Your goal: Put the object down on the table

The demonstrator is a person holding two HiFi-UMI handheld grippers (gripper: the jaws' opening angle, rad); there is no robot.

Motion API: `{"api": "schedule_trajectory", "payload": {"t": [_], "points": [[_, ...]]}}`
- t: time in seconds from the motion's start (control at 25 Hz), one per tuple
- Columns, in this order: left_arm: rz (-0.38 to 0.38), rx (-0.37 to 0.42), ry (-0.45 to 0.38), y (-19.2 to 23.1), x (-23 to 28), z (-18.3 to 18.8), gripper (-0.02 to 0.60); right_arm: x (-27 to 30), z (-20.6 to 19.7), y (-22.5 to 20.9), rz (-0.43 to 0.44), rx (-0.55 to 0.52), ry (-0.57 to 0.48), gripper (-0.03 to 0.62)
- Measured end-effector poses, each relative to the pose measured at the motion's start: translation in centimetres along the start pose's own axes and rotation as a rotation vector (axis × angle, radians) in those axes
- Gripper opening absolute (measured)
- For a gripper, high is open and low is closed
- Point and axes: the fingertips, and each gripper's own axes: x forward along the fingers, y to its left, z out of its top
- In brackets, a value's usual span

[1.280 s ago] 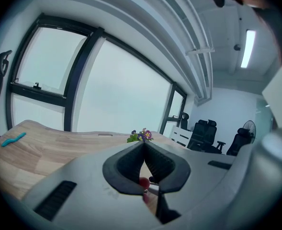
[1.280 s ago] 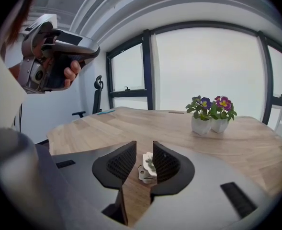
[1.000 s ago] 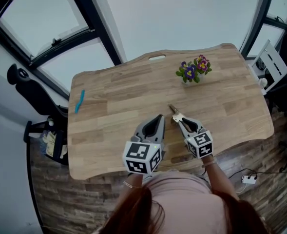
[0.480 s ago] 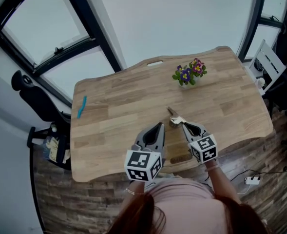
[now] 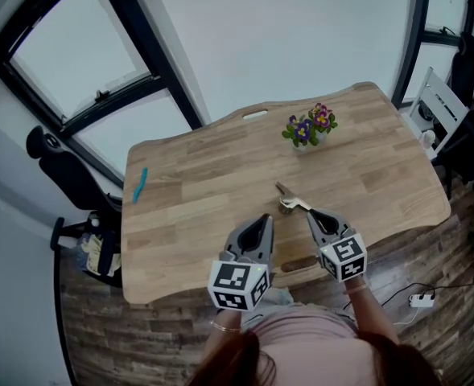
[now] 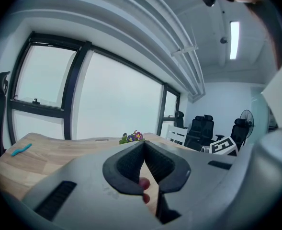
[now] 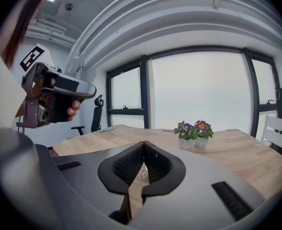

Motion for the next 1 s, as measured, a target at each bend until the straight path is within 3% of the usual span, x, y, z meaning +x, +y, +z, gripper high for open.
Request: {"api": "schedule_trajectory", "payload": {"t": [1.0], "points": [[0.030, 0.039, -0.058, -4.7, -6.1, 1.5, 0.002, -10.8, 7.8, 1.8, -0.098, -0.026, -0.208, 0.000]]}}
